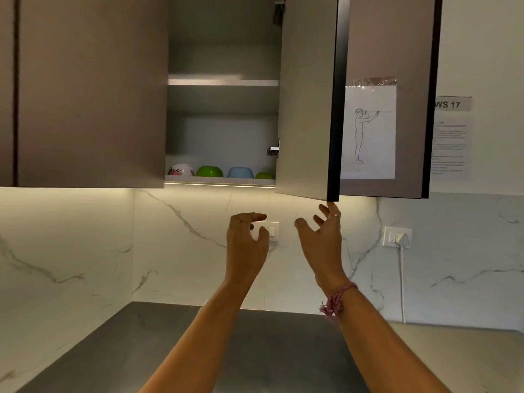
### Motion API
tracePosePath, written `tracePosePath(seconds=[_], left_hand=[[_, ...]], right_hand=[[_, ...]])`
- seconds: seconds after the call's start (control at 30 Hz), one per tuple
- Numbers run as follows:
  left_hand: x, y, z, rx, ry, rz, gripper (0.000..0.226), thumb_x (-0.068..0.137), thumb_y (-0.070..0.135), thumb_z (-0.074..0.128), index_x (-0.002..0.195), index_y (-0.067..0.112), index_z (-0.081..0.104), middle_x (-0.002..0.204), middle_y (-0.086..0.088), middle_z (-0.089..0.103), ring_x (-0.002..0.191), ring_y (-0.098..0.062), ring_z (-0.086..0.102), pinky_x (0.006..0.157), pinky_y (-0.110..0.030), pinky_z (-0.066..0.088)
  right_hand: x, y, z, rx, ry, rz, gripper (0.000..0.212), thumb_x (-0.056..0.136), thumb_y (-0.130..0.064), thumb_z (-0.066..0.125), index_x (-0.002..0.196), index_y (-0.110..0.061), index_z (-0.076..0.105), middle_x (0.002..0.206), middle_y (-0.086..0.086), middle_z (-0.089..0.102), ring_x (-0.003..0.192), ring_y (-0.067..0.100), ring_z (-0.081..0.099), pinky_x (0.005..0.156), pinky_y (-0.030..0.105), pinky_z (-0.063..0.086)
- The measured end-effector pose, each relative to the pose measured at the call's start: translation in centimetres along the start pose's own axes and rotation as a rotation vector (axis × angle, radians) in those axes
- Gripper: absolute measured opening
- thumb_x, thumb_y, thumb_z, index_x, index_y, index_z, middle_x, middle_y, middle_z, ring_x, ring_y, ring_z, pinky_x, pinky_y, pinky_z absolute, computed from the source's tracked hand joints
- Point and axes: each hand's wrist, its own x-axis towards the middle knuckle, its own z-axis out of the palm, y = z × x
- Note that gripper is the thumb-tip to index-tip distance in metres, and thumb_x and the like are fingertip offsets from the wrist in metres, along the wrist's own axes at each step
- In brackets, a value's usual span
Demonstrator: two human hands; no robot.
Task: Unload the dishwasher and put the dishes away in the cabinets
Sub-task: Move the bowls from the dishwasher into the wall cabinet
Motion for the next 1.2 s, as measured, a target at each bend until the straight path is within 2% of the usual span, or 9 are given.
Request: tracePosePath(seconds=[0.13, 0.2, 0.33, 0.4, 0.63, 0.73, 0.9, 1.0, 1.2], left_hand=[[-0.7, 1.5, 0.1, -0.048, 0.025, 0.007, 0.024, 0.091, 0.010, 0.058, 0.115, 0.015, 0.058, 0.123, -0.001, 0.055, 0.102, -0.006, 0.048, 0.087, -0.020, 0.044], [-1.1, 2.3, 0.2, -0.069, 0.030, 0.007, 0.024, 0.092, 0.012, 0.058, 0.116, 0.016, 0.056, 0.124, -0.002, 0.055, 0.102, -0.005, 0.048, 0.083, -0.014, 0.043], [-1.6, 3.9, 0.3, -0.107, 0.016, -0.026, 0.030, 0.093, 0.020, 0.058, 0.121, 0.016, 0.053, 0.127, -0.002, 0.056, 0.104, -0.005, 0.049, 0.076, -0.002, 0.039], [-1.9, 4.7, 0.4, -0.112, 0.001, -0.032, 0.036, 0.092, 0.022, 0.059, 0.126, 0.015, 0.050, 0.131, -0.002, 0.055, 0.107, -0.004, 0.048, 0.082, -0.005, 0.039], [-1.3, 5.9, 0.7, -0.179, 0.057, -0.118, 0.047, 0.094, 0.029, 0.054, 0.137, 0.016, 0.041, 0.139, -0.002, 0.051, 0.126, -0.017, 0.049, 0.101, -0.028, 0.041], [-0.4, 5.6, 0.3, -0.196, 0.161, -0.185, 0.042, 0.095, 0.033, 0.050, 0.132, 0.015, 0.046, 0.133, -0.002, 0.056, 0.122, -0.018, 0.052, 0.100, -0.027, 0.041], [1.6, 3.3, -0.5, -0.271, 0.291, -0.207, 0.019, 0.098, 0.030, 0.044, 0.111, 0.019, 0.053, 0.107, -0.003, 0.064, 0.094, -0.014, 0.056, 0.096, -0.033, 0.047], [3.3, 1.2, -0.7, -0.410, 0.401, -0.225, 0.014, 0.099, 0.030, 0.043, 0.107, 0.024, 0.052, 0.104, 0.008, 0.060, 0.102, -0.014, 0.057, 0.098, -0.031, 0.044], [8.2, -3.9, -3.1, -0.654, 0.545, -0.271, 0.030, 0.101, 0.030, 0.039, 0.119, 0.012, 0.055, 0.117, -0.001, 0.063, 0.112, -0.019, 0.059, 0.101, -0.035, 0.044]], right_hand=[[-0.3, -1.3, -0.7, -0.023, -0.028, -0.042, 0.066, 0.092, -0.013, 0.057, 0.147, -0.017, 0.022, 0.152, 0.003, 0.032, 0.134, 0.024, 0.040, 0.093, 0.024, 0.041], [-0.5, -1.8, -0.9, -0.046, -0.076, -0.038, 0.064, 0.094, -0.012, 0.054, 0.148, -0.018, 0.020, 0.153, 0.001, 0.029, 0.134, 0.024, 0.039, 0.090, 0.020, 0.040], [-0.9, -2.3, -1.5, -0.125, -0.166, -0.063, 0.059, 0.096, -0.009, 0.049, 0.148, -0.018, 0.021, 0.155, 0.003, 0.026, 0.140, 0.026, 0.031, 0.108, 0.035, 0.033], [-1.0, -2.7, -1.5, -0.134, -0.239, -0.092, 0.056, 0.097, -0.008, 0.046, 0.147, -0.018, 0.024, 0.154, 0.003, 0.028, 0.140, 0.026, 0.031, 0.111, 0.040, 0.031], [-0.5, -3.5, -0.3, -0.164, -0.503, -0.202, 0.047, 0.100, -0.011, 0.038, 0.145, -0.024, 0.029, 0.152, -0.001, 0.032, 0.140, 0.020, 0.032, 0.111, 0.029, 0.025], [0.1, -3.2, 0.7, -0.205, -0.603, -0.219, 0.052, 0.100, -0.003, 0.036, 0.147, -0.022, 0.026, 0.154, -0.001, 0.029, 0.142, 0.020, 0.028, 0.112, 0.026, 0.020], [1.4, -2.0, 2.8, -0.220, -0.707, -0.231, 0.055, 0.099, 0.000, 0.035, 0.148, -0.022, 0.022, 0.156, -0.002, 0.024, 0.143, 0.019, 0.024, 0.114, 0.029, 0.019], [2.5, -0.5, 4.7, -0.264, -0.803, -0.260, 0.063, 0.096, 0.005, 0.036, 0.150, -0.022, 0.017, 0.158, -0.003, 0.017, 0.145, 0.017, 0.018, 0.114, 0.027, 0.016], [6.6, 3.3, 10.4, -0.287, -0.781, -0.372, 0.073, 0.090, 0.010, 0.037, 0.151, -0.019, 0.009, 0.160, -0.004, 0.000, 0.147, 0.014, 0.005, 0.112, 0.018, 0.009]])
